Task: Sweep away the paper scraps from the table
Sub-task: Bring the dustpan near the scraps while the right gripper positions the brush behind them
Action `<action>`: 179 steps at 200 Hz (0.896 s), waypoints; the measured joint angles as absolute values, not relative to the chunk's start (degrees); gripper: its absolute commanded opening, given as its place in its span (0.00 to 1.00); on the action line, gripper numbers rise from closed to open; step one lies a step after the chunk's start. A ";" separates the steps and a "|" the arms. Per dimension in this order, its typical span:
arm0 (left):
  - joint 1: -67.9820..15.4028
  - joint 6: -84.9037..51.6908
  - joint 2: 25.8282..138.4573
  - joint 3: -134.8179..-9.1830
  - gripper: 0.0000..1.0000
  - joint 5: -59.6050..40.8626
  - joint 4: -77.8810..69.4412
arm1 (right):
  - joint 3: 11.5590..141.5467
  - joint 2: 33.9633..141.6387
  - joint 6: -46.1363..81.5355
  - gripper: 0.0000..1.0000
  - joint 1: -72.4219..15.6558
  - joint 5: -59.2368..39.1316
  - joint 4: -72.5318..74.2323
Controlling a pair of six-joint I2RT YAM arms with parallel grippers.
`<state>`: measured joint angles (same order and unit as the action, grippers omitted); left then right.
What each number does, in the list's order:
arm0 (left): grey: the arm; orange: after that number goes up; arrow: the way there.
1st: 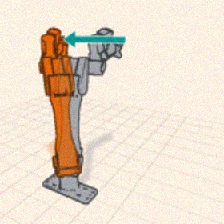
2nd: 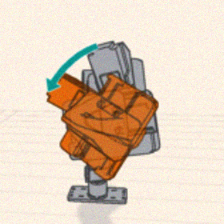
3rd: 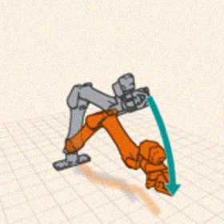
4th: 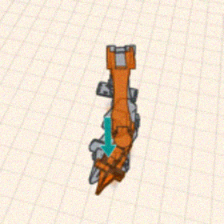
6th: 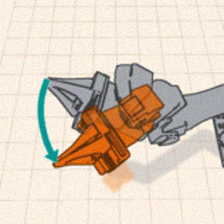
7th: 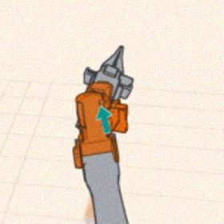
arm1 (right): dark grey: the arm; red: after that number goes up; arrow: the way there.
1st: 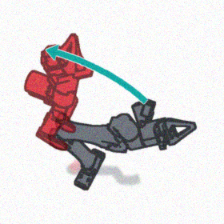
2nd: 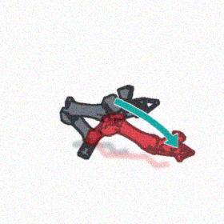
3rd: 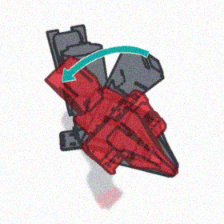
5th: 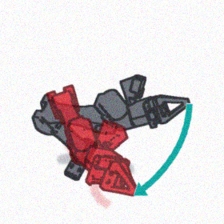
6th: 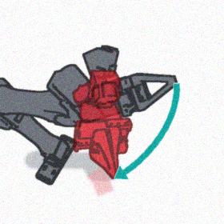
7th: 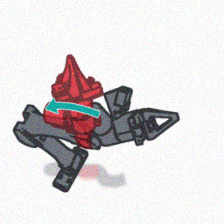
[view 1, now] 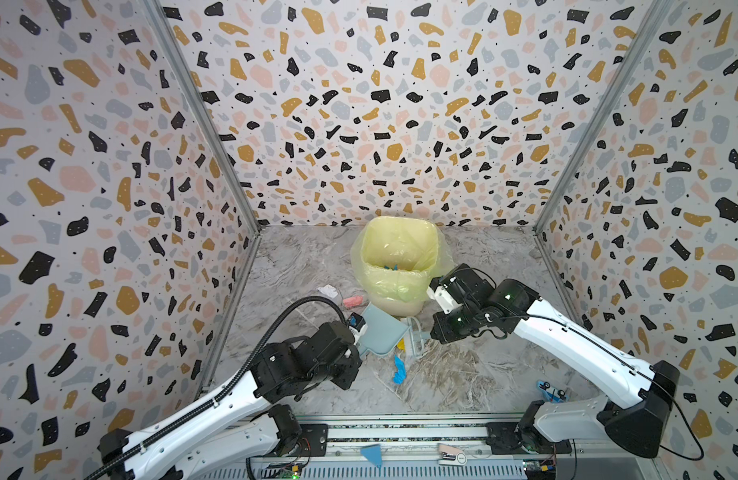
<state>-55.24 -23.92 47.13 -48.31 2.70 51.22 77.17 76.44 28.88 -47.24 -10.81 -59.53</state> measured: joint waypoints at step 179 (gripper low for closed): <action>-71.20 -35.90 50.02 -46.22 0.11 3.97 66.37 | 96.92 98.59 15.38 0.00 -59.96 11.22 -72.82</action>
<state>-71.20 -35.90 50.02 -46.22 3.97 66.37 96.92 98.59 15.38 -59.96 11.22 -72.82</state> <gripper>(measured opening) 0.206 0.106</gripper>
